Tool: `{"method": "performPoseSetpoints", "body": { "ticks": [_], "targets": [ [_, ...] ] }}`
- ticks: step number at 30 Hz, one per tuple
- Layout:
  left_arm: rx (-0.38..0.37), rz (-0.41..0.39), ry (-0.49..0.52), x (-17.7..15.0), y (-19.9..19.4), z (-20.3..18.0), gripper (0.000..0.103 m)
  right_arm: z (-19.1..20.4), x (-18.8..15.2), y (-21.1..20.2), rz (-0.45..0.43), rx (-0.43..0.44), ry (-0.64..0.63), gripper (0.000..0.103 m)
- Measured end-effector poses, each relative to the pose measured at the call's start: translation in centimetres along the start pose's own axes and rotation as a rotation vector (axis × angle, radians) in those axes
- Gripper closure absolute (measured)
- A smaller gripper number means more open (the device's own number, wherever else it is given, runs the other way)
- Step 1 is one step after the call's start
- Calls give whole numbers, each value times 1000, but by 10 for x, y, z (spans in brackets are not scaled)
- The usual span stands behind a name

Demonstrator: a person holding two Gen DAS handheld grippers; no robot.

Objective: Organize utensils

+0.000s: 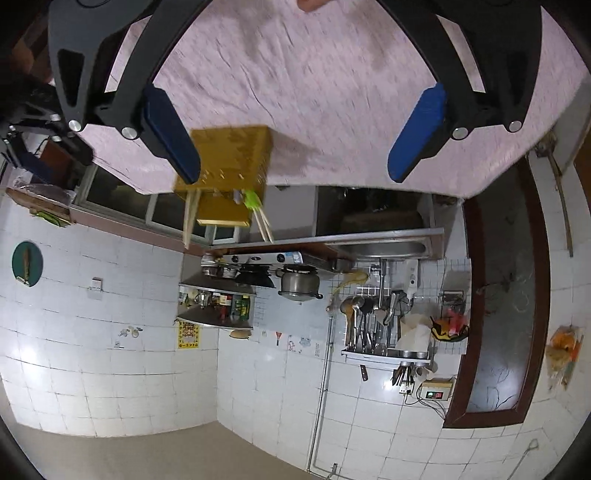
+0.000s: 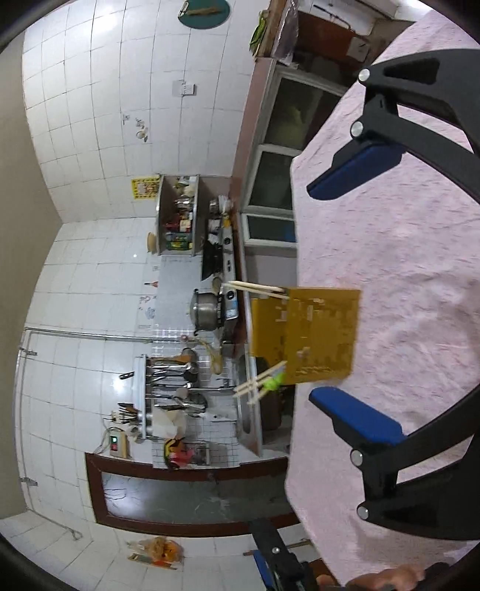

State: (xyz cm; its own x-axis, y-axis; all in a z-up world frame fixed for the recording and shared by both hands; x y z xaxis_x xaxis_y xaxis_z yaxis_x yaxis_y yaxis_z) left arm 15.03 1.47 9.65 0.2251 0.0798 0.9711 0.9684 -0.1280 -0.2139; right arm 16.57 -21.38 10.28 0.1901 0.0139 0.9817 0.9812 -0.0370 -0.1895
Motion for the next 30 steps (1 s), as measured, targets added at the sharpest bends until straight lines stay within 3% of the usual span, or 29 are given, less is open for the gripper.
{"method": "performPoseSetpoints", "body": {
  "ticks": [4, 10, 14, 22, 30],
  "targets": [
    [19, -26, 53, -39, -17, -17, 5, 14, -26, -13, 5, 8, -48, 4],
    [36, -11, 72, -71, -12, -18, 5, 14, -49, -25, -39, -30, -72, 4],
    [63, -24, 82, -79, -4, -11, 5, 4, -52, -19, -23, -44, -33, 4],
    [53, 63, 23, -86, 14, 6, 5, -7, -63, -5, 41, -30, 8, 4],
    [74, 32, 52, -85, 9, 0, 5, -11, -64, -1, 54, -39, 31, 4]
  ]
}}
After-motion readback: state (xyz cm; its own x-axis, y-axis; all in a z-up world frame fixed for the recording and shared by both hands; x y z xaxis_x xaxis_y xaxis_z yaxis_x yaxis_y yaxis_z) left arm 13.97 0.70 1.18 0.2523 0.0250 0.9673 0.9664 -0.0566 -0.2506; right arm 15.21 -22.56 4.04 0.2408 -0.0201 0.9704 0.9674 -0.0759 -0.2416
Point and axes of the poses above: each gripper's, at about its wrist camera, not at the fingertips, and y roughly the way its jaws point, z to its left, x to its top, the point moved 4 cm from there along y, roughly the way its jaws point, and after that the axes turned 3 degrees about -x, right-handed, at the moved point
